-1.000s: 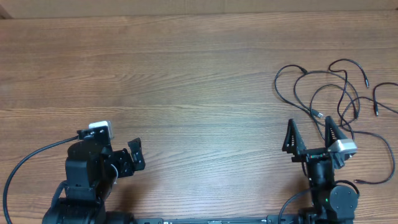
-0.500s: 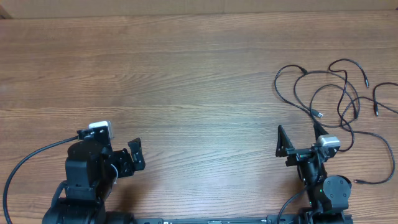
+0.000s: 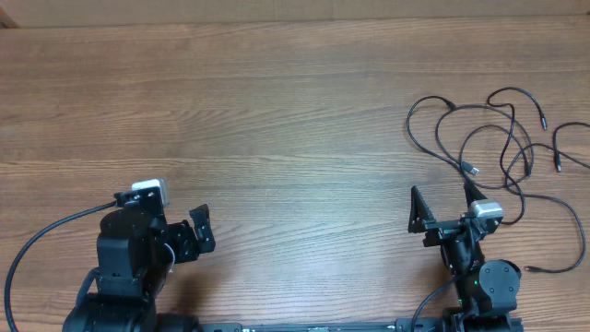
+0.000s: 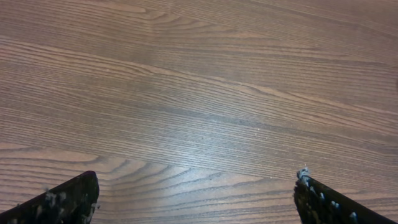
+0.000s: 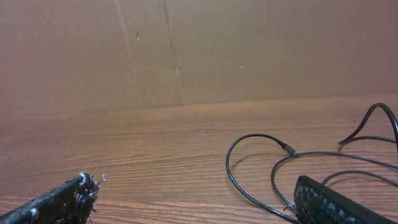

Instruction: Untangle cables

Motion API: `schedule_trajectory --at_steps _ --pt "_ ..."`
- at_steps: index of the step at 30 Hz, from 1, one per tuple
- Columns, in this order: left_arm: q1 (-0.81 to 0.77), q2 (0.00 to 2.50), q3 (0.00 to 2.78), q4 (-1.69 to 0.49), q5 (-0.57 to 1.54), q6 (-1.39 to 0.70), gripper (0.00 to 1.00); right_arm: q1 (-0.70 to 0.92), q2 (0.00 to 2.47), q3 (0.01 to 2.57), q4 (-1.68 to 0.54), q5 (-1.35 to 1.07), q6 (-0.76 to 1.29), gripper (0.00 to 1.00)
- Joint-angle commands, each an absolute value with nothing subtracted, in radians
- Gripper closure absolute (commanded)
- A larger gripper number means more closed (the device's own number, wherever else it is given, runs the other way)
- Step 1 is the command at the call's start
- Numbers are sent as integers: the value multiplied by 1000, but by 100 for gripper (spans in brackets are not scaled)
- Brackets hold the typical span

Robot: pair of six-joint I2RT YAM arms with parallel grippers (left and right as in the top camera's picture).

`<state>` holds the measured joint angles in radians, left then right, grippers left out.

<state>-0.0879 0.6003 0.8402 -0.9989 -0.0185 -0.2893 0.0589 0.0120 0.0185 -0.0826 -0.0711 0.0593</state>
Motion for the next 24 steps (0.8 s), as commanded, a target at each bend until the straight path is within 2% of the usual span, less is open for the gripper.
schedule_trajectory --at_steps 1,9,14,24 --pt "-85 601 838 -996 -10 -292 0 57 3 8 -78 -72 55 0" --pt "-85 598 837 -995 -10 -292 0 57 3 8 -78 -72 55 0" --pt "-85 510 804 -971 -35 -272 1 57 3 8 -78 -72 55 0" --pt "-85 119 355 -546 4 -258 0 57 3 8 -78 -72 55 0"
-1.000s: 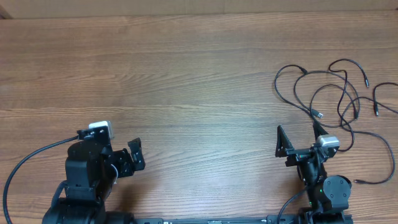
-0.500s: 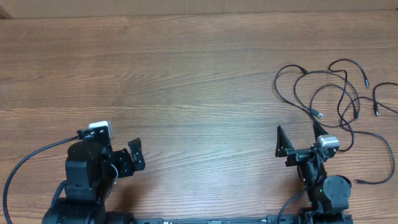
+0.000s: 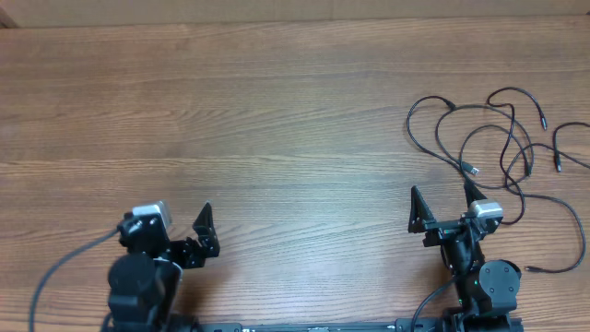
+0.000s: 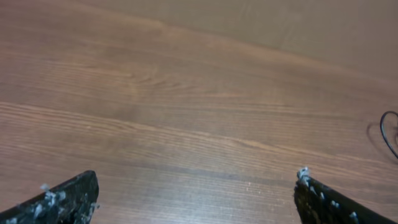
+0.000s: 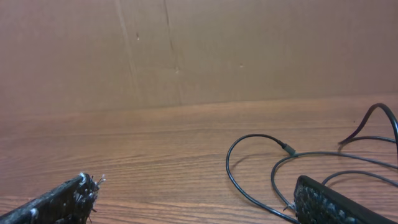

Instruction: Untangle cables

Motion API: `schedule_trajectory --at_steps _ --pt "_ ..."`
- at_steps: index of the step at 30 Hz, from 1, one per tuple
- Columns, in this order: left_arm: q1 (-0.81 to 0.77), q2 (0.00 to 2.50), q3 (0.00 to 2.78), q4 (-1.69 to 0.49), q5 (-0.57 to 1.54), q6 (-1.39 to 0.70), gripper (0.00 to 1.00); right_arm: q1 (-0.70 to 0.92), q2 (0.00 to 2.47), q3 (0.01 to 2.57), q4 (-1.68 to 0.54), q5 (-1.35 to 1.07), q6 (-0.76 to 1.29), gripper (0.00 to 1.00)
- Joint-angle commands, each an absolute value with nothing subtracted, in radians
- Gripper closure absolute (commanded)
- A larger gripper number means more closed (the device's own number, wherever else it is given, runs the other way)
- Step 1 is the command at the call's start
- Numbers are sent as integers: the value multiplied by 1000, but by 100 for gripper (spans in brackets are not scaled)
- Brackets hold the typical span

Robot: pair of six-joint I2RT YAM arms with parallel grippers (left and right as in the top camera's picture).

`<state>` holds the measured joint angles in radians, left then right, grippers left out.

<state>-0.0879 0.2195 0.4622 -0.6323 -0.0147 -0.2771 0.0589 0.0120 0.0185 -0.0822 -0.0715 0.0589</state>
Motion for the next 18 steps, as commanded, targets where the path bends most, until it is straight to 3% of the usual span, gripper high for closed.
schedule_trajectory --at_steps 1,6,12,18 --pt "-85 70 303 -480 4 -258 0 57 3 8 -78 -72 55 0" --pt "-83 10 165 -212 -7 -227 0 57 3 8 -78 -72 55 0" --pt "-83 3 1 130 2 -22 0 57 3 8 -78 -72 55 0" --pt "-83 9 6 -76 1 -22 1 57 3 8 -78 -72 55 0"
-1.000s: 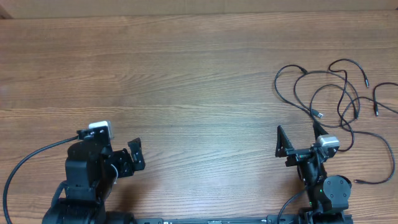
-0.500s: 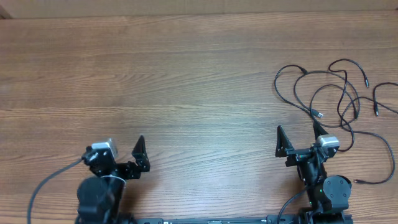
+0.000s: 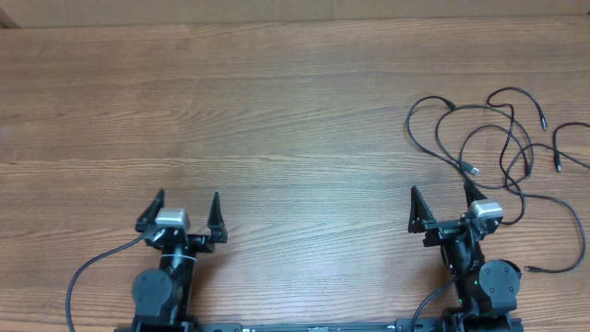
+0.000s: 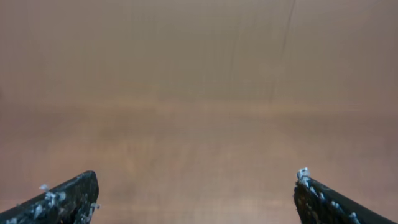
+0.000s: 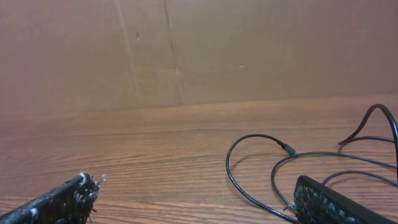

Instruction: Untangle cables

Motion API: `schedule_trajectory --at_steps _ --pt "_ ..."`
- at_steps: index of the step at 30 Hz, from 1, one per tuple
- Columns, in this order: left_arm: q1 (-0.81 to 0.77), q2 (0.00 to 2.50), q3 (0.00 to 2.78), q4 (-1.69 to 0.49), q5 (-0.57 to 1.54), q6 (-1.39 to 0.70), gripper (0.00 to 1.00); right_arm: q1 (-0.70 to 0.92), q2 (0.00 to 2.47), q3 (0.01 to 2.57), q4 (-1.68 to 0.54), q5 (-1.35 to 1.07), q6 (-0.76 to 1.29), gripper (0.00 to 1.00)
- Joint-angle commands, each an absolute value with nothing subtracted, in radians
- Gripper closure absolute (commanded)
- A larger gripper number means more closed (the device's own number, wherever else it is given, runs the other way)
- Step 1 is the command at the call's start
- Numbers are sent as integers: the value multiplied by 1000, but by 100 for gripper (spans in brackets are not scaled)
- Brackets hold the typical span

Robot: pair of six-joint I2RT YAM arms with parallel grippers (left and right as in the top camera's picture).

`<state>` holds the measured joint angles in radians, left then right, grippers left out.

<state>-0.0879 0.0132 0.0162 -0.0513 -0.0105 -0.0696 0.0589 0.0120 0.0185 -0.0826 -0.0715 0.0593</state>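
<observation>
A tangle of thin black cables (image 3: 498, 138) lies at the right of the wooden table, its loops crossing one another. Part of it shows in the right wrist view as cable loops (image 5: 273, 165) on the wood. My right gripper (image 3: 442, 201) stands open at the near right, just short of the tangle, nothing between its fingers (image 5: 329, 202). Over at the near left, my left gripper (image 3: 182, 205) is open and empty, pointing at the far side; its view is blurred, with only the fingertips (image 4: 68, 196) sharp.
The wooden table (image 3: 277, 111) stretches bare across the left and middle. A brown cardboard wall (image 5: 186, 50) rises along the far edge. One cable end (image 3: 533, 269) trails near the right arm's base.
My left gripper has turned from facing right to facing the far wall and sits a little farther right. Its camera now looks level at the wall. The right arm and cables are unchanged.
At first my left arm sat at the near left, its wrist camera looking down on the wood. Then it had drawn back and tilted up, a cable edge showing at right. Now it points straight away. The right gripper has stayed open and still.
</observation>
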Motion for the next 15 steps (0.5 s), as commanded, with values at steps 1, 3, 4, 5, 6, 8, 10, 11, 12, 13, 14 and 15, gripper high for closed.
schedule_trajectory --at_steps 1,3,4,5,6,8,10,11,12,13,14,15 --pt "-84 9 8 -75 -1 -22 0 57 3 8 -78 -72 55 0" --pt "-84 10 7 -81 -3 -22 1 57 3 8 -78 -72 55 0" --pt "-84 11 7 -81 -3 -22 0 57 3 8 -78 -72 55 0" --pt "-84 11 7 -81 -3 -22 1 57 3 8 -78 -72 55 0" --pt "-84 11 7 -81 -3 -22 0 57 3 8 -78 -72 55 0" --pt "-84 11 7 -81 -3 -22 0 57 3 8 -78 -72 55 0" --pt "-84 11 7 -81 -3 -22 0 57 3 8 -78 -72 55 0" --pt "-84 11 7 -81 -3 -22 0 57 3 8 -78 -72 55 0" --pt "-84 11 7 -81 -3 -22 0 57 3 8 -78 -72 55 0" --pt "-84 11 7 -81 -3 -22 0 57 3 8 -78 -72 55 0" --pt "-84 11 7 -81 -3 -22 0 57 3 8 -78 -72 55 0" --pt "-84 11 7 -81 -3 -22 0 57 3 8 -78 -72 55 0"
